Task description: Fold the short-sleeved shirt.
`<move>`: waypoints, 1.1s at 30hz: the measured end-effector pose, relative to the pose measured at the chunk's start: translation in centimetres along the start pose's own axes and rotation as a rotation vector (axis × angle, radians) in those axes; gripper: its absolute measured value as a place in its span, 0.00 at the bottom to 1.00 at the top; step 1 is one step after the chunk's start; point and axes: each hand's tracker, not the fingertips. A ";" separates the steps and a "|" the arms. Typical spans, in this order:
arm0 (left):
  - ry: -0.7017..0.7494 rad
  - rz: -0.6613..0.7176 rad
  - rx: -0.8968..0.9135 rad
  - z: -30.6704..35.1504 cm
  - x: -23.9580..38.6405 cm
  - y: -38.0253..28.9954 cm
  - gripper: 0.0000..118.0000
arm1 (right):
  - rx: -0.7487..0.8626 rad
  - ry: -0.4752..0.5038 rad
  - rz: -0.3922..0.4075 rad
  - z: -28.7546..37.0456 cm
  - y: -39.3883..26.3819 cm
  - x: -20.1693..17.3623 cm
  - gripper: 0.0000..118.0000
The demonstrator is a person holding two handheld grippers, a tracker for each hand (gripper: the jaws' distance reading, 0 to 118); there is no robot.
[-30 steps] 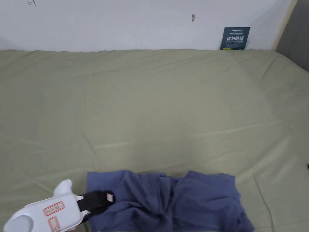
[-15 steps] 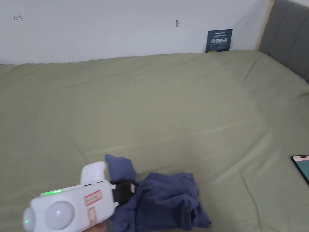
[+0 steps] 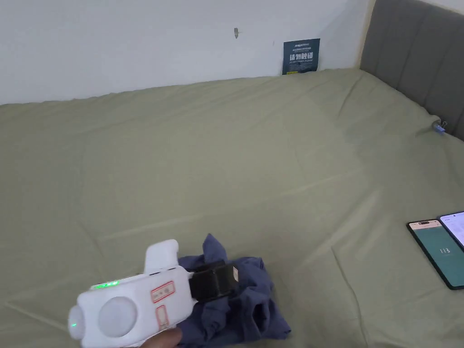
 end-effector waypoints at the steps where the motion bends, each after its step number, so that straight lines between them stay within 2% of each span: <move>1: -0.013 -0.024 0.051 1.5 0.0 0.3 0.81 | -0.001 0.000 0.001 -0.1 0.0 0.1 0.00; 5: 0.139 0.055 0.185 4.8 -3.4 1.1 0.80 | 0.004 0.008 -0.016 -0.2 -0.1 0.0 0.00; 6: 0.176 0.085 0.183 4.7 -4.2 1.2 0.77 | 0.003 0.009 -0.017 -0.2 -0.2 0.0 0.00; 7: 0.193 0.127 0.143 4.2 -5.0 1.3 0.59 | 0.000 0.010 -0.018 -0.3 -0.2 -0.1 0.00; 8: 0.162 0.148 0.101 3.0 -5.3 1.2 0.29 | -0.004 0.012 -0.015 -0.3 -0.2 -0.1 0.00; 9: 0.152 0.145 0.078 1.5 -4.9 1.1 0.05 | -0.007 0.013 -0.012 -0.3 -0.3 -0.2 0.00; 11: 0.099 0.102 0.010 -1.7 -3.4 0.4 0.05 | -0.006 0.012 -0.008 -0.3 -0.4 -0.2 0.00; 15: -0.045 0.102 -0.109 -8.5 1.0 -1.9 0.05 | -0.004 -0.011 -0.005 -0.1 -0.2 0.1 0.00; 18: -0.008 0.058 -0.167 -12.1 3.1 -3.9 0.05 | -0.001 -0.035 -0.003 0.4 0.3 0.6 0.00; 21: -0.004 0.075 -0.174 -13.4 2.0 -5.0 0.05 | -0.002 -0.056 0.010 0.7 0.8 1.0 0.00; 23: -0.052 0.116 -0.151 -11.7 1.7 -4.5 0.05 | -0.005 -0.063 0.020 0.7 1.3 1.2 0.00; 27: -0.057 -0.205 0.030 -2.3 2.5 -4.5 0.05 | -0.025 -0.039 0.036 -0.1 2.1 0.8 0.00; 30: -0.008 -0.190 -0.006 3.2 0.1 -5.8 0.05 | -0.098 0.020 0.047 -2.3 2.2 0.3 0.00; 31: 0.013 -0.171 -0.014 4.5 -1.4 -6.4 0.05 | -0.146 0.050 0.028 -3.9 2.2 0.2 0.00; 33: 0.096 -0.097 -0.015 5.8 -4.8 -7.5 0.05 | -0.194 0.073 -0.077 -8.1 1.6 0.8 0.00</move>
